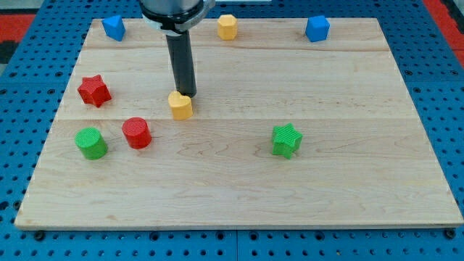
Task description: Slide green circle towards top right
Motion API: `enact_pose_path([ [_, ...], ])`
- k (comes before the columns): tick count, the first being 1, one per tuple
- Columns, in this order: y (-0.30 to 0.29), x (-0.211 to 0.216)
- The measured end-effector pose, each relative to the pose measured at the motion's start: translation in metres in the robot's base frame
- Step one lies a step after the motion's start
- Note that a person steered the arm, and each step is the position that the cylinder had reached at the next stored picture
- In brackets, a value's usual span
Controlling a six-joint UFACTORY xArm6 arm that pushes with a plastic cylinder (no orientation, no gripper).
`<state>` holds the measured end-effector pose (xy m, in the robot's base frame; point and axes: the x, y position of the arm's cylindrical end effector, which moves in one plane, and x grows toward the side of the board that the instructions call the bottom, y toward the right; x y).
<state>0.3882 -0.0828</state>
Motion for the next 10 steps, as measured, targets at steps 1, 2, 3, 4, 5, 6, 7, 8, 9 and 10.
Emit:
enact_pose_path([
  [1,-0.055,0.024],
  [2,-0.087,0.032],
  [3,-0.146,0.050],
  [4,-0.156,0.085],
  [5,-0.133,0.107],
  [6,-0.145,0.122],
  [7,-0.137,0.153],
  [8,-0.034,0.134],
  [9,0.051,0.110],
  [10,0.056,0.068],
])
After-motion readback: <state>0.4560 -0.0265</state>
